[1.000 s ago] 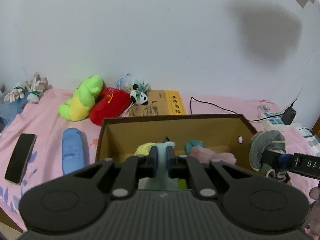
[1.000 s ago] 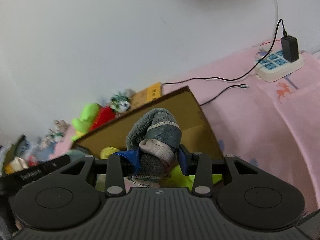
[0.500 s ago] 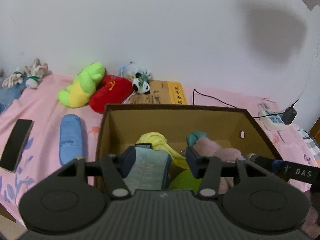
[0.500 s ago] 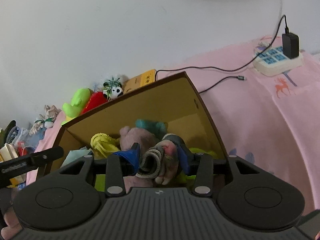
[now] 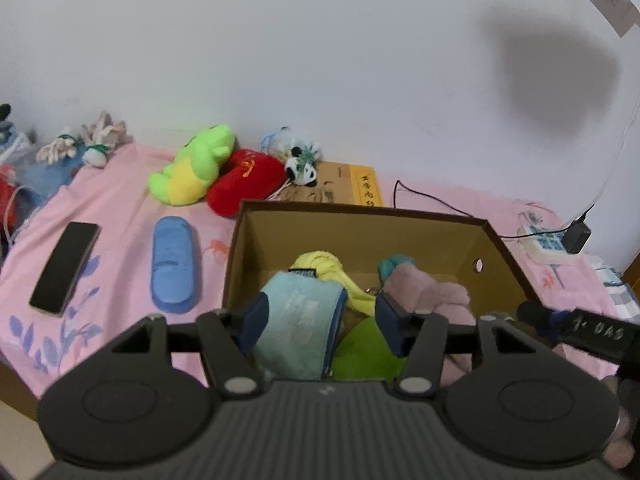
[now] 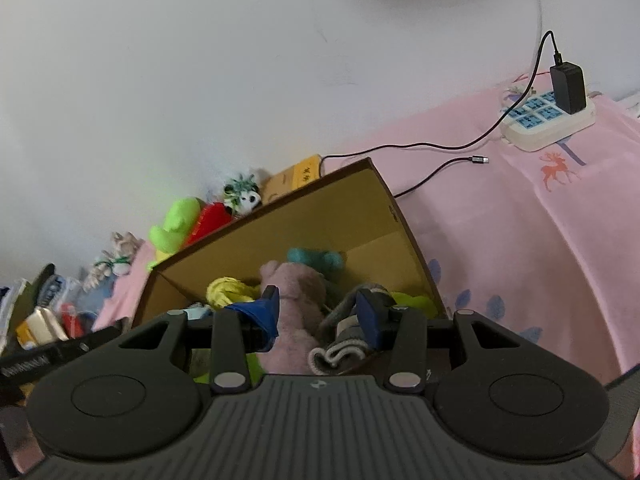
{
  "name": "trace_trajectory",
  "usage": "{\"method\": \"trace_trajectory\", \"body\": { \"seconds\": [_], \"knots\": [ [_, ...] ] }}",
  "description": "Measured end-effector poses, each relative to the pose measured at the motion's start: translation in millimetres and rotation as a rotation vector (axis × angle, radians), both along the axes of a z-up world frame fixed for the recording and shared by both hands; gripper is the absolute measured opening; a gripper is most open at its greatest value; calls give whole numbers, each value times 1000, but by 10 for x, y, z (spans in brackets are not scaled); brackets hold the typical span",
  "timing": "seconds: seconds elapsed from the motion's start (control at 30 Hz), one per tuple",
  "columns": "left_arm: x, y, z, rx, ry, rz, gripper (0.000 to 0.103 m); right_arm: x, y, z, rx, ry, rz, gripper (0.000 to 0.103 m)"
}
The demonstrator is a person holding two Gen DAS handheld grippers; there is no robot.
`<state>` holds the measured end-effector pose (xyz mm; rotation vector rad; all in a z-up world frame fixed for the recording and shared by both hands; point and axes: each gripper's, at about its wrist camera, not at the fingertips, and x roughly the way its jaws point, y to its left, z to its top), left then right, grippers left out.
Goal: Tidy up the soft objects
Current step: 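Lower the grey sock into the box and open the right tool while the left tool lowers the teal pouch, then open the left tool and move both tools back from the box toward the items beside it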
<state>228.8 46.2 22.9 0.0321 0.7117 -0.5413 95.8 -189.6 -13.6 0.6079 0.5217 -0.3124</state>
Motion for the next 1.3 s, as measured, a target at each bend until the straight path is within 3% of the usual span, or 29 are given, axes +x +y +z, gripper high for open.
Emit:
{"method": "trace_trajectory", "body": {
  "seconds": [0.4,1.3],
  "knots": [
    [-446,-103,31,101,-30,44,59,-344,105,94,-9,-33,78,27],
    [-1284,-401,-116,187,41,79,61,-1084,10,50,68,-64,226,27]
  ]
}}
